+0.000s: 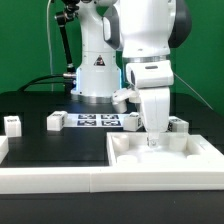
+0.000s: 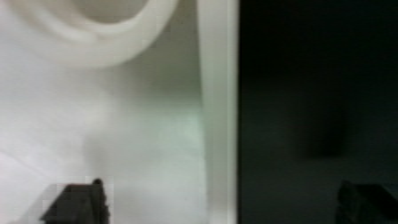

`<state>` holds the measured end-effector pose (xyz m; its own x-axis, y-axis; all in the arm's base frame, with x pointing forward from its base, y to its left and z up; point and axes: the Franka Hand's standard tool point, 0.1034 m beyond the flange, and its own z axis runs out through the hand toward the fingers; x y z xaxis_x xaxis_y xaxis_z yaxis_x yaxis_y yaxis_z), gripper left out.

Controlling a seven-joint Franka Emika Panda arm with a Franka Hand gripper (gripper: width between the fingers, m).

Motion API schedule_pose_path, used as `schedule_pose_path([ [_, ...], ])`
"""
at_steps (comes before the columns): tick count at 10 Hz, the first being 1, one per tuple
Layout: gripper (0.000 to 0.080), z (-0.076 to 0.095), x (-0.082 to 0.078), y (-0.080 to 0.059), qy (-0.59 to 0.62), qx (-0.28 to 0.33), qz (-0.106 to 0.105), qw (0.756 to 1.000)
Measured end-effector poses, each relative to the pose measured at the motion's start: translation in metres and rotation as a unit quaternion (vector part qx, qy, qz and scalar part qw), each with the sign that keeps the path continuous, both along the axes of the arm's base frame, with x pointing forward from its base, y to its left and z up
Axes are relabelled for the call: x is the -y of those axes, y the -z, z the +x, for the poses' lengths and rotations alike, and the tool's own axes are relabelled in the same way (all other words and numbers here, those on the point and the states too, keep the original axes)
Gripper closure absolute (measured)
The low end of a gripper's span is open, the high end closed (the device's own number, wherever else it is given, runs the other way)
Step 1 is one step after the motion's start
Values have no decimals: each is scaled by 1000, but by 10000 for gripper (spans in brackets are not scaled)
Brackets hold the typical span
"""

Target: Assemble square table

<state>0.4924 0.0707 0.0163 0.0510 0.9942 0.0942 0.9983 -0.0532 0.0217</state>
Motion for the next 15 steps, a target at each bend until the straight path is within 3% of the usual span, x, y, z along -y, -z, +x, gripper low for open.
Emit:
schedule_pose_path([
  [6,151,-10,-13,-34,43,22,-1,999],
  [11,151,-13,-14,-31,139,8,4,990],
  [15,151,-25,-40,-31,335,-8,18,942],
])
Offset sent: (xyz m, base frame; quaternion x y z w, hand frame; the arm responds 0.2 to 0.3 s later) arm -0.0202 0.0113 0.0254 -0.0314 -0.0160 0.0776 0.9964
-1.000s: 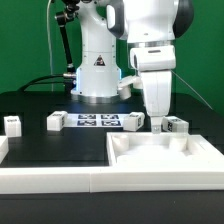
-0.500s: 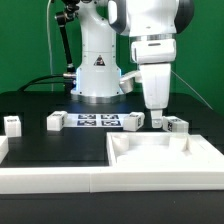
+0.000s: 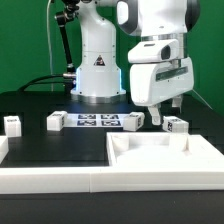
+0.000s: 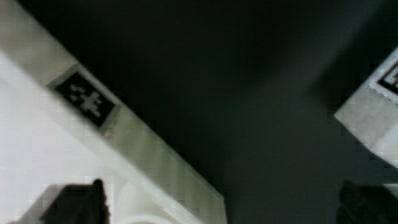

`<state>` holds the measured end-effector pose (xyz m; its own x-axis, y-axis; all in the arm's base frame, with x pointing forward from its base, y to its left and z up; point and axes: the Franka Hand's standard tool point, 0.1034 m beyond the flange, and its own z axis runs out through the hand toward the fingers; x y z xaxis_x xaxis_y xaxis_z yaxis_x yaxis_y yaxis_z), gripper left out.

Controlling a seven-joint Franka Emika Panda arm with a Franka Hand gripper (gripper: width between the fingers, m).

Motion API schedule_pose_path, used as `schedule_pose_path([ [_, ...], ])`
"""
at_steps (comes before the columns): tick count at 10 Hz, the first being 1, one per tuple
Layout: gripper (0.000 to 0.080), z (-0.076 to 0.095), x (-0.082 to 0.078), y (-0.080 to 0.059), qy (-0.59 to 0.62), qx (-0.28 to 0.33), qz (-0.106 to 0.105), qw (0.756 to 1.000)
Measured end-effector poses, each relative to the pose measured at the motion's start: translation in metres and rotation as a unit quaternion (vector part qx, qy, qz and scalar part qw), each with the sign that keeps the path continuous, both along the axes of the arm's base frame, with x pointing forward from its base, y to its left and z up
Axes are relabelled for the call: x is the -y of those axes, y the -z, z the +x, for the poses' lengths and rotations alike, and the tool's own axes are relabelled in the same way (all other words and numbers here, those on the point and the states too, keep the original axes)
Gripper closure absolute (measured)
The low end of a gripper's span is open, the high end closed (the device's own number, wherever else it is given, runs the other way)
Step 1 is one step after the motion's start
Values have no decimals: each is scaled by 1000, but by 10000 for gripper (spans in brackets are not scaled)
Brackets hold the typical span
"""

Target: Assemble square table

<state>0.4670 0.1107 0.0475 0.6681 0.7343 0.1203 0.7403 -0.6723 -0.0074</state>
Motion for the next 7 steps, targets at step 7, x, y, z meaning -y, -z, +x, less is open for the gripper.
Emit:
schedule_pose_path([
  [7,151,-5,-16,2,269,-36,32,962],
])
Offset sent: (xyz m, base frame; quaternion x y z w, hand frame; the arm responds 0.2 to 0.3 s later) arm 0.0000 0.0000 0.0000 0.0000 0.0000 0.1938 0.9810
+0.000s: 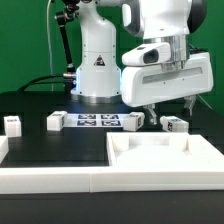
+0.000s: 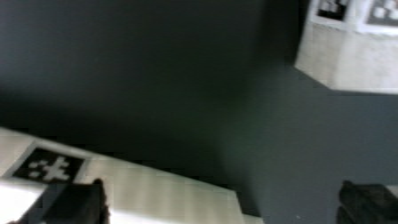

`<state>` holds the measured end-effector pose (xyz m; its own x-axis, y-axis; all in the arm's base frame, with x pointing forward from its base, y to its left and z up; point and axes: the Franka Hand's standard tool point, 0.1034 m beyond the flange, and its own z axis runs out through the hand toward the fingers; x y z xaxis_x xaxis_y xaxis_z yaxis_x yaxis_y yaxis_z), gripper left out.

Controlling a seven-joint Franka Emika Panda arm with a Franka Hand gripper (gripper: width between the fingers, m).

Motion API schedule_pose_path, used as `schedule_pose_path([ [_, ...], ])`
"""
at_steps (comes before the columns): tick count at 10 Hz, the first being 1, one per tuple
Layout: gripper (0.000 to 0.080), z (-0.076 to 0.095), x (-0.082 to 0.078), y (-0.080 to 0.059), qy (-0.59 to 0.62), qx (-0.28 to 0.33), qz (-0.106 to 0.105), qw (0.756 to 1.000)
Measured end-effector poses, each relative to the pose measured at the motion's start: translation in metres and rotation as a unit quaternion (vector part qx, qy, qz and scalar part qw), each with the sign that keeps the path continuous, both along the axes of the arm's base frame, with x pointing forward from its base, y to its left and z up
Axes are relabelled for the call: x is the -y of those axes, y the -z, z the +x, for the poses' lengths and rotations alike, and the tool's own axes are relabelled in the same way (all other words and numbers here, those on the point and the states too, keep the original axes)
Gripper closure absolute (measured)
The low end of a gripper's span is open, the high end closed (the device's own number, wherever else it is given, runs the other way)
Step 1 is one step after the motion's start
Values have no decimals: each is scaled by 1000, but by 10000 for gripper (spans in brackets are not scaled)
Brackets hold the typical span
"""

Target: Assemble square table

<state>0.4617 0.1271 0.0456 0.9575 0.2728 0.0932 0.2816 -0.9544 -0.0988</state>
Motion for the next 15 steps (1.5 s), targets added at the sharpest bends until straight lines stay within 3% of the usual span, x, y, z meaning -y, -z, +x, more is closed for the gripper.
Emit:
schedule_pose_path([
  [4,151,-7,-26,4,10,1,6,1000],
  [7,151,-7,-25,4,9,-17,2,1000],
  [8,151,-13,-24,6,7,-39,-3,999],
  [9,151,-23,-25,8,2,-99,-15,995],
  [15,151,-34,-31,8,-19,-272,-42,961],
])
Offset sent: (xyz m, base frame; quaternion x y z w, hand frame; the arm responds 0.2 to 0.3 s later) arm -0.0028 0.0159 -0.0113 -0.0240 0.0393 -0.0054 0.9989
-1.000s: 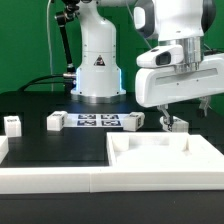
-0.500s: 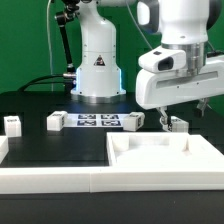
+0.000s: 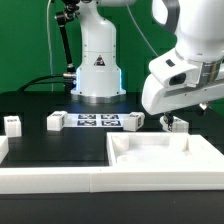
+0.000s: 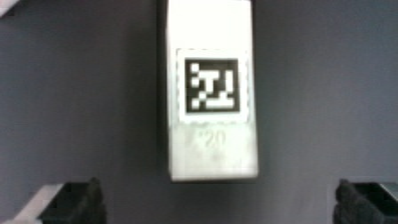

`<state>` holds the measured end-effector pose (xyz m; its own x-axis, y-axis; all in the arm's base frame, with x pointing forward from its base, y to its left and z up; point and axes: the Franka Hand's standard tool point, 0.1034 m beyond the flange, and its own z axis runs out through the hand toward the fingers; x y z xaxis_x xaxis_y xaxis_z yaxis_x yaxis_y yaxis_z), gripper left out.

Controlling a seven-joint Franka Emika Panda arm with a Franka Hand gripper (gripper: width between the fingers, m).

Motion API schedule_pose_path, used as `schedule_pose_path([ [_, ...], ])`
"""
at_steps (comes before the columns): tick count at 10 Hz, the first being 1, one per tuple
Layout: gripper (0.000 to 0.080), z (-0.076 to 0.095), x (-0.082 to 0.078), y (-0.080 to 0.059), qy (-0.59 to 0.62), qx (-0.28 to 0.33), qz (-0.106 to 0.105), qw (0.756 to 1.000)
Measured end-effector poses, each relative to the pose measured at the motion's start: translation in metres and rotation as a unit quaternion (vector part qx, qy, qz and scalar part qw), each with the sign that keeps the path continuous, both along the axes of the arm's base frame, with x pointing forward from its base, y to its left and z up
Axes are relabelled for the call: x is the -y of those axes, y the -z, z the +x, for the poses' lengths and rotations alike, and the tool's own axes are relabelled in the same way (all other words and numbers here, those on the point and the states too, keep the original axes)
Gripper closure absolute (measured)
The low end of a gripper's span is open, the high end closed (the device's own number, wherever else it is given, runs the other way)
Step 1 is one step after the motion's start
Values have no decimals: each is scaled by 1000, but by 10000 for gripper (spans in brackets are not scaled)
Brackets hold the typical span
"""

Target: Assemble square table

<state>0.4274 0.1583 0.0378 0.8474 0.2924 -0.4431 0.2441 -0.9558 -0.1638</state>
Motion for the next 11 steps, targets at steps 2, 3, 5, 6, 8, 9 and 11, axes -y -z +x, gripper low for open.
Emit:
schedule_pose_path([
  [2,151,-6,-1,0,-15,-80,-13,997],
  [3,151,1,-4,4,-13,-78,-9,997],
  [5,151,0,-4,4,-13,-78,-10,997],
  [6,151,-2,-3,6,1,-81,-22,996],
  [8,151,-4,1,10,-3,-76,-52,996],
  [9,151,-3,0,10,-5,-75,-48,996],
  [11,151,-4,0,11,-5,-80,-49,996],
])
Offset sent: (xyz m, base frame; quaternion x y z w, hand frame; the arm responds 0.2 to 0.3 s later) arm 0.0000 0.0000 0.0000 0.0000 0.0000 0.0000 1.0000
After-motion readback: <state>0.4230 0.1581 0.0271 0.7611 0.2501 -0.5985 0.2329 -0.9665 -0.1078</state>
